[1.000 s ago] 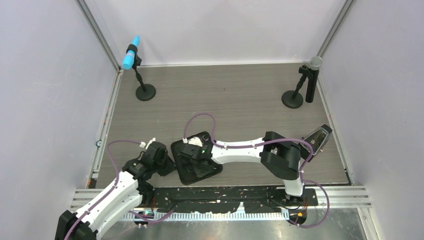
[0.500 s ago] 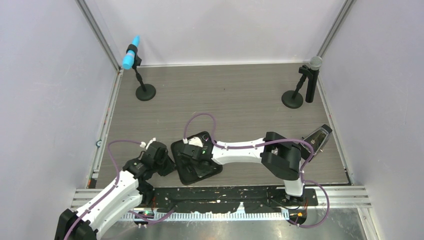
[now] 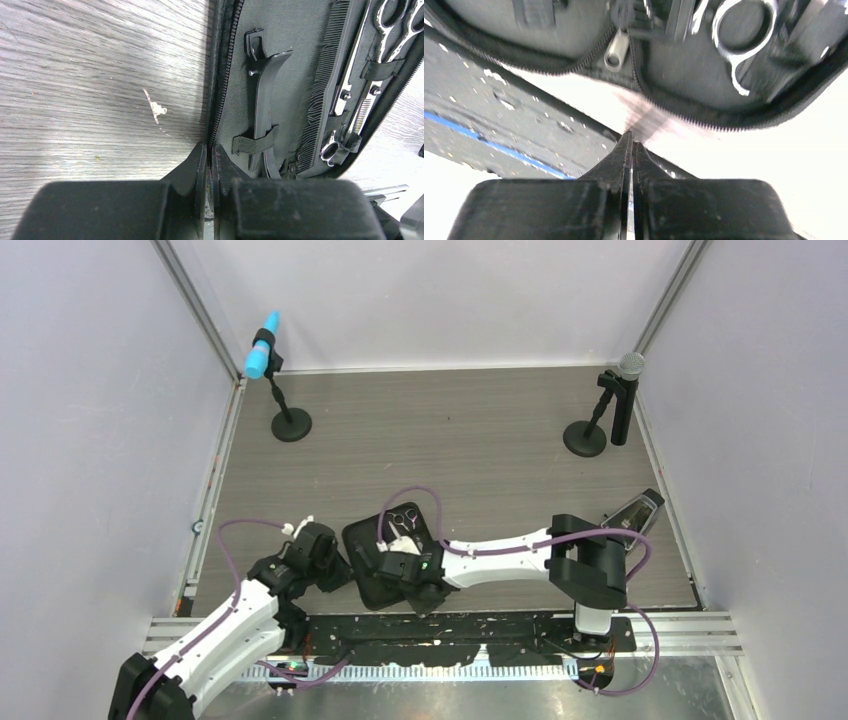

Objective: Sort the hair-cutting tools
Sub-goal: Place the comb in the hairdressing tool bag.

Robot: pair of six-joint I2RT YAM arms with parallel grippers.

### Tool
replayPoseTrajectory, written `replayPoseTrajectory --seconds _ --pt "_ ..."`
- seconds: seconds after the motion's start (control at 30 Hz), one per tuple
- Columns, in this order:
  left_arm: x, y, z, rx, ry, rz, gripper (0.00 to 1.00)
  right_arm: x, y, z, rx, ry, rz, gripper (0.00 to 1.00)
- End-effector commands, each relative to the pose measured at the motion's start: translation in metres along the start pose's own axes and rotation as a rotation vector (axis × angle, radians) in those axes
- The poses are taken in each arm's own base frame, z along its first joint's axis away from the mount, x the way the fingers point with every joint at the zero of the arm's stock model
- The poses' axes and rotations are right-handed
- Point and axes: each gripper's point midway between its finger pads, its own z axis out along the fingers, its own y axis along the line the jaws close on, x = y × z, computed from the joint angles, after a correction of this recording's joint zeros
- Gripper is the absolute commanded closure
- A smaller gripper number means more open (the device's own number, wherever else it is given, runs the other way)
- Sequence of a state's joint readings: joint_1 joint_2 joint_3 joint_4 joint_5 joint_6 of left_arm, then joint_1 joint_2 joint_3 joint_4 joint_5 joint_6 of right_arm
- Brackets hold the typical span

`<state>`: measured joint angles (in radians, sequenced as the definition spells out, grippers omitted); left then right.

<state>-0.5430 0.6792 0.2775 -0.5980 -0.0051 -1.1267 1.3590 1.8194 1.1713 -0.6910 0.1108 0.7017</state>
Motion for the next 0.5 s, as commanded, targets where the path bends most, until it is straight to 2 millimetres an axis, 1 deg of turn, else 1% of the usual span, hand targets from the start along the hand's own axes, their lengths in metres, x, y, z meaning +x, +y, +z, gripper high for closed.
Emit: replayPoseTrajectory --seconds 0.0,0.03,0.1,0.13,0.17,0.2,0.23,0.27,0.3,0.33,0.37,0.4,0.43,0.47 --pt "-0.009 -0.013 0.001 0.032 -0.035 0.002 1.00 0.018 -0.001 -0.022 -0.024 0.026 -0.034 0.95" --pt "-0.011 -0.014 0.001 0.028 -0.038 0.009 1.00 0.016 -0.002 -0.025 -0.026 0.015 -0.034 0.95" --pt "-0.016 -0.017 0.002 0.023 -0.054 0.036 1.00 0.006 -0.007 -0.032 -0.025 -0.026 -0.024 0.95" --pt "-0.020 -0.019 0.002 0.016 -0.065 0.058 1.00 -0.004 -0.014 -0.038 -0.015 -0.065 -0.013 0.95" --pt "-0.025 -0.023 0.002 0.013 -0.078 0.079 1.00 -0.009 -0.018 -0.040 -0.012 -0.085 -0.007 0.93" --pt "-0.030 -0.026 0.003 0.010 -0.088 0.109 1.00 -0.020 -0.027 -0.047 -0.006 -0.124 0.004 0.86" --pt "-0.036 -0.034 0.004 0.017 -0.098 0.145 1.00 -0.028 -0.035 -0.049 0.001 -0.150 0.019 0.82" --pt "-0.042 -0.040 0.005 0.017 -0.106 0.180 1.00 -0.039 -0.039 -0.057 -0.005 -0.202 0.011 0.76" --pt "-0.050 -0.048 0.006 0.017 -0.112 0.222 1.00 -0.048 -0.049 -0.064 0.000 -0.242 0.027 0.70" --pt "-0.058 -0.058 0.007 0.022 -0.118 0.264 1.00 -0.057 -0.053 -0.066 -0.006 -0.276 0.016 0.66" --pt "-0.066 -0.066 0.009 0.019 -0.119 0.311 1.00 -0.061 -0.066 -0.065 0.006 -0.286 0.038 0.64" --pt "-0.076 -0.075 0.011 0.008 -0.128 0.342 1.00 -0.068 -0.071 -0.070 0.001 -0.314 0.036 0.59" --pt "-0.090 -0.087 0.011 0.008 -0.148 0.363 0.99 -0.074 -0.084 -0.071 0.023 -0.330 0.060 0.56" --pt "-0.100 -0.094 0.015 0.001 -0.161 0.382 0.96 -0.079 -0.091 -0.072 0.034 -0.348 0.060 0.54"
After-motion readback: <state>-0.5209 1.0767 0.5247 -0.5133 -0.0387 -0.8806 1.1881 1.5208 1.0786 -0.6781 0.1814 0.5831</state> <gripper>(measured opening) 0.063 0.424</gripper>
